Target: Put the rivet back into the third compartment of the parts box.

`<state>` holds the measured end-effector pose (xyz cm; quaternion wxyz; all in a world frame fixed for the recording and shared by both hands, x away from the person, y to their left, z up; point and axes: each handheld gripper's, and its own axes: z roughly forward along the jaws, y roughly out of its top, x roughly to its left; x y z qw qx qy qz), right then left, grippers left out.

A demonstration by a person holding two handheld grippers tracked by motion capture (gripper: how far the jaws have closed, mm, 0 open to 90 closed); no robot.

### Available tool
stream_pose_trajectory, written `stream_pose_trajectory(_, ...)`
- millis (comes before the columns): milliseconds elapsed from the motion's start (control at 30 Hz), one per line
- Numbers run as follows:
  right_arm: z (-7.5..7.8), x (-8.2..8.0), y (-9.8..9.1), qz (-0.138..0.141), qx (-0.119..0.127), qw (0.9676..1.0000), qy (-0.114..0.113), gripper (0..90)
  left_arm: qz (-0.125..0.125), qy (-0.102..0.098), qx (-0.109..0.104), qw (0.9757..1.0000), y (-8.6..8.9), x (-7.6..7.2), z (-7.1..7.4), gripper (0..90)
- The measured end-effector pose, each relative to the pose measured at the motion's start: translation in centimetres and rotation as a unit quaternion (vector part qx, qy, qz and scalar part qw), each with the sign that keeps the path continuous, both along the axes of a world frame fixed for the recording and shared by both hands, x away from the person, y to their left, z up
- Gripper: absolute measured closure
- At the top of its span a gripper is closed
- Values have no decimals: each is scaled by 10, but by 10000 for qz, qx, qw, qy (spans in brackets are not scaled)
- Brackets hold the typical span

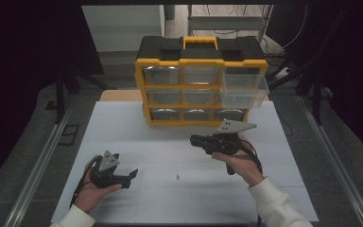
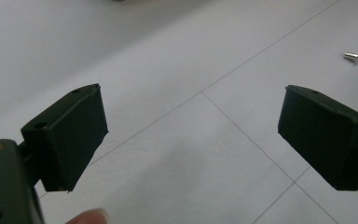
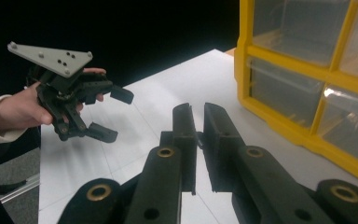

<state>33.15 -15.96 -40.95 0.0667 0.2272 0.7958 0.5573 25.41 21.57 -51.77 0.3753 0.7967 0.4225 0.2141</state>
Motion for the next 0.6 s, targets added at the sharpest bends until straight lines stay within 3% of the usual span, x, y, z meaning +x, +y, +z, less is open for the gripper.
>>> stream_pose_trajectory(600,43,5,-4,-47,110,9994,-322,836,-3,3,-3,10000,-1,0,0,84)
